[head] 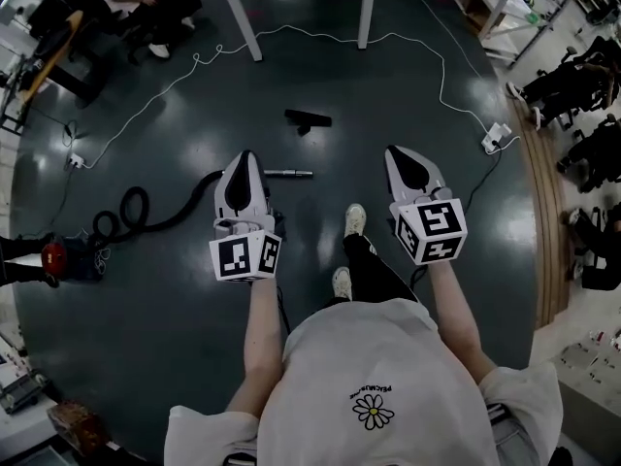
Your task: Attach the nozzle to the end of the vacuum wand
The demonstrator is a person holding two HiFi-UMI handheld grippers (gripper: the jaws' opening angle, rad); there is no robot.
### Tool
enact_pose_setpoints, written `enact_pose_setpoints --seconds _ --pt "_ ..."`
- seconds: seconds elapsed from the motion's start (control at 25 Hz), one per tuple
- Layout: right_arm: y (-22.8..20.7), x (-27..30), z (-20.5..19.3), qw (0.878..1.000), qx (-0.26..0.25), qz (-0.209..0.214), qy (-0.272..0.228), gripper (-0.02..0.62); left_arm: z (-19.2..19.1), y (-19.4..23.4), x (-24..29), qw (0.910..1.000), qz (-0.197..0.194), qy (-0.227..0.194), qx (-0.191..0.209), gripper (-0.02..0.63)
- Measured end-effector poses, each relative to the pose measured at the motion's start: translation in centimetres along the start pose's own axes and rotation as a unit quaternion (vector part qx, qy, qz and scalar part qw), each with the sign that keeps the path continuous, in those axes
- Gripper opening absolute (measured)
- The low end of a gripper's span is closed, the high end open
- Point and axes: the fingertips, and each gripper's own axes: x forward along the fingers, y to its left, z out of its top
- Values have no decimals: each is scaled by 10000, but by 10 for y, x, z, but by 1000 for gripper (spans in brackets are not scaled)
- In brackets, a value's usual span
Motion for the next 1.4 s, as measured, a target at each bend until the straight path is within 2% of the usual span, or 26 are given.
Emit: enact_pose_setpoints --seconds 0.28,0.52,0.84,0.96,1.12,1.28,1.36,1.4 --pt "-66 118 16 9999 95 103 11 6 -27 25 112 9999 37 100 69 2" --pt "-98 204 48 9993 14 383 46 6 -23 51 199 9996 77 96 250 2" --pt "-100 252 75 9982 -110 592 1 6 -24 57 252 9989 -171 118 410 2" --pt "-104 262 87 9977 -263 617 -73 6 -26 60 264 9972 -373 200 621 3" --pt "-112 279 94 9966 -527 627 -57 6 -37 76 275 9940 -417 382 933 4" --pt "-125 320 76 9946 -747 718 113 6 -76 95 294 9903 -623 638 1063 49" --pt "-123 354 37 9899 -1006 977 221 7 -130 106 299 9868 -874 822 1086 62" --pt "-119 377 5 9852 -1219 1172 281 26 -172 114 300 9843 -1034 904 1104 78"
